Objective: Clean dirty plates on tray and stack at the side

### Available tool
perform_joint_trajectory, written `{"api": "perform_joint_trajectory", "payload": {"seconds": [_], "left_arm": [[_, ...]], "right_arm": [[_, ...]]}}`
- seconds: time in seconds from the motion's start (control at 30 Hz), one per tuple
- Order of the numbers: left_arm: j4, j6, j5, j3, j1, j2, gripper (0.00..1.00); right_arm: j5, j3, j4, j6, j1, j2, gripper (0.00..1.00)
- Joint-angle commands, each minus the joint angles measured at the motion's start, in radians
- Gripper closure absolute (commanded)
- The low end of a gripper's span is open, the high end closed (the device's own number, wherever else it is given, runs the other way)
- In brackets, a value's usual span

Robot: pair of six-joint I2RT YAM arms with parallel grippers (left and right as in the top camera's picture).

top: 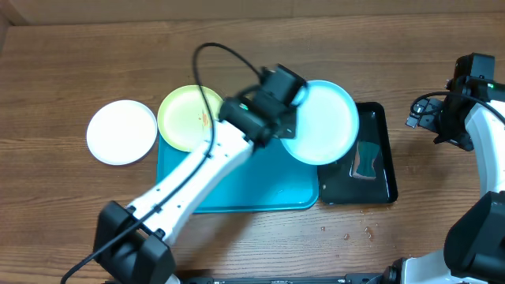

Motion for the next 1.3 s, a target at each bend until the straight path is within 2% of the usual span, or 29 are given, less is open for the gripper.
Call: {"api": "perform_joint_trajectory", "payload": {"seconds": [0.0, 0.17, 0.47, 0.63, 0.93, 1.27], "left_arm": [[0.02, -0.014, -0.205, 0.026, -0.07, 0.01, 0.96], [0.045, 0.007, -0.4, 0.026, -0.163, 0.01, 0.96], [0.114, 0.159, -0.62, 0.026, -0.284, 0.01, 0.96], [0.189, 0.285, -0.724, 0.026, -0.344, 0.011, 0.96], [0.311, 0.527, -0.844, 0.026, -0.396, 0.023, 0.96], [0.457, 0.715, -0.901, 0.026, -0.428, 0.027, 0.96]], "right_arm": [[0.002, 0.012, 0.003, 0.003, -0.002, -0.01, 0.0], [0.002, 0.012, 0.003, 0.003, -0.002, -0.01, 0.0], [0.002, 0.012, 0.003, 0.003, -0.002, -0.01, 0.0], [0.002, 0.012, 0.004, 0.003, -0.002, -0.01, 0.0], [0.002, 0.012, 0.003, 0.003, -0.002, -0.01, 0.0], [0.002, 0.012, 0.004, 0.003, -0.002, -0.01, 0.0]]}}
